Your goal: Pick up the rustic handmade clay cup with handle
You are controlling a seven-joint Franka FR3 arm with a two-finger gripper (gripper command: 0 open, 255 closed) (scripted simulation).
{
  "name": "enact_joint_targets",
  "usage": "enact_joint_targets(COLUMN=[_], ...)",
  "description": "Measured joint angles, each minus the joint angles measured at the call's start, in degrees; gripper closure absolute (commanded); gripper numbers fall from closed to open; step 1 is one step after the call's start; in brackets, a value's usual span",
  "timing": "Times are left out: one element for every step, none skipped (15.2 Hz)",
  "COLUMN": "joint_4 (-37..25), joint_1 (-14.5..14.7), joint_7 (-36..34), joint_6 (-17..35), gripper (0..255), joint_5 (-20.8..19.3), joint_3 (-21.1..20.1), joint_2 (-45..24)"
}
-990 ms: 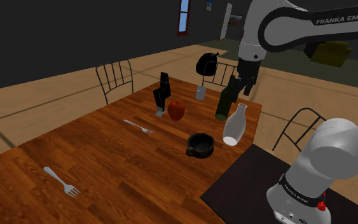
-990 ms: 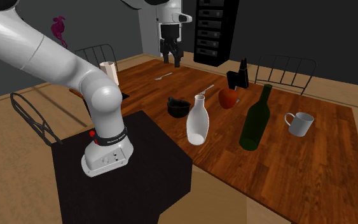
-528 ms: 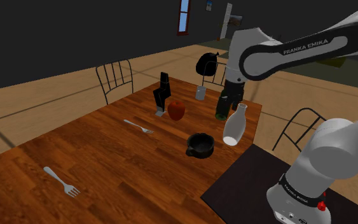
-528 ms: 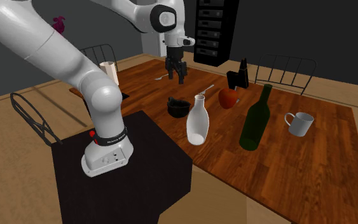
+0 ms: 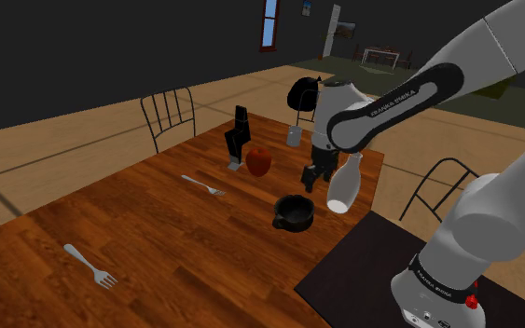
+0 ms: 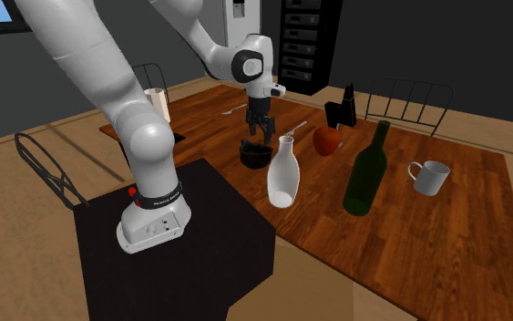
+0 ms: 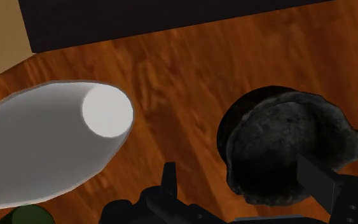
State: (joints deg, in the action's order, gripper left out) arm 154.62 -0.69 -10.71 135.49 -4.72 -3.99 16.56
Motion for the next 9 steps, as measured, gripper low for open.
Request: enact_joint_targets(joint_4=[-0.24, -0.57, -1.14, -1.51, -1.59, -1.29, -1.33, -1.24, -1.32], joint_1=[-0.1, -0.4, -0.55, -0.65, -0.75, -0.9, -0.97, -1.01, -1.03], joint_7=[-0.48, -0.83, -1.38, -1.95, -2.24, -2.43, -2.71, -3.06, -3.36], joint_6=[2.08, 4.58, 6.67, 8.6, 9.9, 11.18, 12.18, 13.16, 13.92], gripper=[0, 0, 0, 0, 0, 0, 0, 0, 0], joint_5=[-0.3, -0.87, -1.37, -1.85, -2.21, -2.57, -2.91, -3.25, -3.55], joint_3=[-0.17, -0.18, -0.31, -0.42, -0.42, -0.35, -0.34, -0.35, -0.37], joint_2=[-2.34, -5.22, -7.89, -10.21, -11.6, -12.57, -13.62, -14.52, -15.36])
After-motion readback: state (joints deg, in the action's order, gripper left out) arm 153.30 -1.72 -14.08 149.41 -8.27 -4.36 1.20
